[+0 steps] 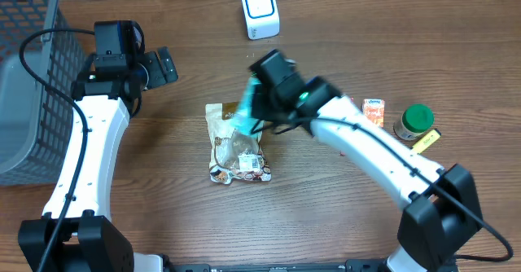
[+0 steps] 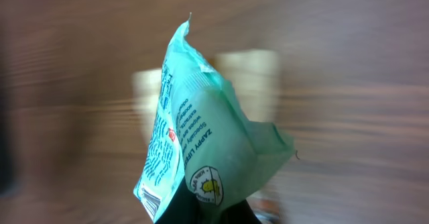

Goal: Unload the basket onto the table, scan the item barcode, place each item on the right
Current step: 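Move the right gripper left over the mint-green pack and grasp it, then pull the mint-green pack off the brown bag with the right gripper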

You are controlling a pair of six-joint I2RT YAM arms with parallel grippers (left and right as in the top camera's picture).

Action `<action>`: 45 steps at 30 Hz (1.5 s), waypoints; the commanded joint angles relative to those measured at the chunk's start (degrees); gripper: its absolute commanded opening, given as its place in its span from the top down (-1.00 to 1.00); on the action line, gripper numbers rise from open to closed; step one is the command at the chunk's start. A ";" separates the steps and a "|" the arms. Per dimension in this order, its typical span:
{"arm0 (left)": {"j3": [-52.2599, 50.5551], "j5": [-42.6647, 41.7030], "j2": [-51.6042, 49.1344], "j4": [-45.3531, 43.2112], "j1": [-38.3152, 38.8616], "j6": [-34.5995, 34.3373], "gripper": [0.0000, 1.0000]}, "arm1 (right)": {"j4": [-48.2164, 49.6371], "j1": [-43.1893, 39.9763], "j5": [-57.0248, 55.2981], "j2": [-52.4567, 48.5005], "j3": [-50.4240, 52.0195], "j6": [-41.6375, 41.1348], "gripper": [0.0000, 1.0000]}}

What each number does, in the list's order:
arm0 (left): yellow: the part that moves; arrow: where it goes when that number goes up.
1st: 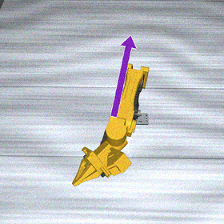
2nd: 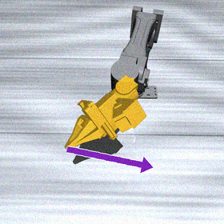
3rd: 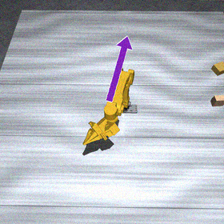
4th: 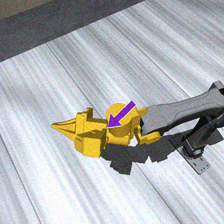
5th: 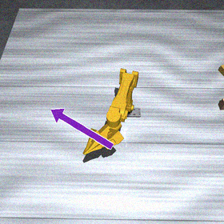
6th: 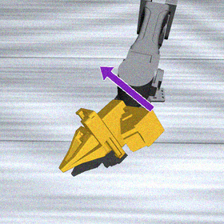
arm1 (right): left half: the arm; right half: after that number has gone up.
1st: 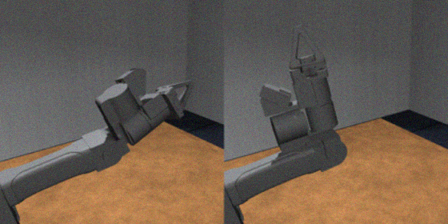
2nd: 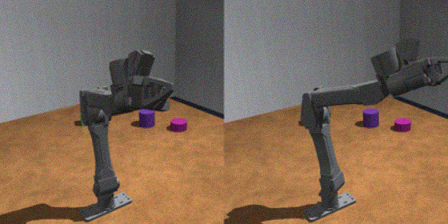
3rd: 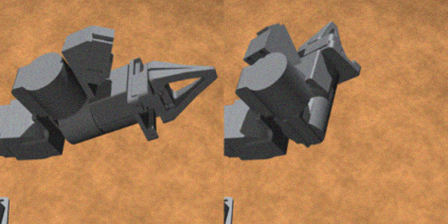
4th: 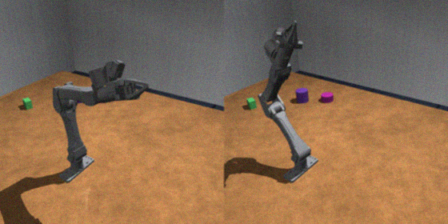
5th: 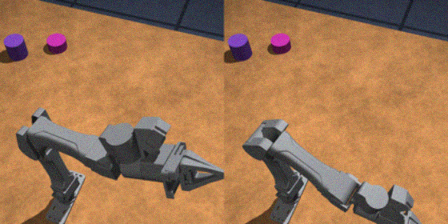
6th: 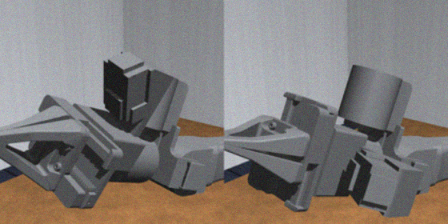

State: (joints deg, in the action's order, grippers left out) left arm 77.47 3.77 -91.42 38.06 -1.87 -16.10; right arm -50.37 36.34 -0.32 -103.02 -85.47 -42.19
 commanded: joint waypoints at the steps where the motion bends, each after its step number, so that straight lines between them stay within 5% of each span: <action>1: -0.02 0.90 -0.20 -0.13 -0.02 0.26 -1.00 | -4.44 -2.64 -0.04 -0.31 0.02 0.70 0.92; 8: -0.02 0.90 -0.20 -0.13 -0.02 0.26 -0.99 | -9.16 -2.84 -1.36 -0.66 1.38 0.68 0.93; 18: -0.02 0.90 -0.20 -0.13 -0.02 0.26 -1.00 | 6.12 0.37 -0.22 -0.68 12.37 0.24 0.93; 30: -0.02 0.90 -0.20 -0.13 -0.02 0.26 -1.00 | 14.21 3.17 9.42 -0.68 13.20 0.24 0.93; 45: -0.02 0.90 -0.20 -0.13 -0.02 0.26 -0.99 | 11.17 -1.42 4.85 -0.72 13.27 -0.26 0.93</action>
State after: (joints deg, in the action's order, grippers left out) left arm 77.47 3.75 -91.42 38.09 -1.87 -16.10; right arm -39.44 34.15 4.86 -103.68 -72.40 -42.02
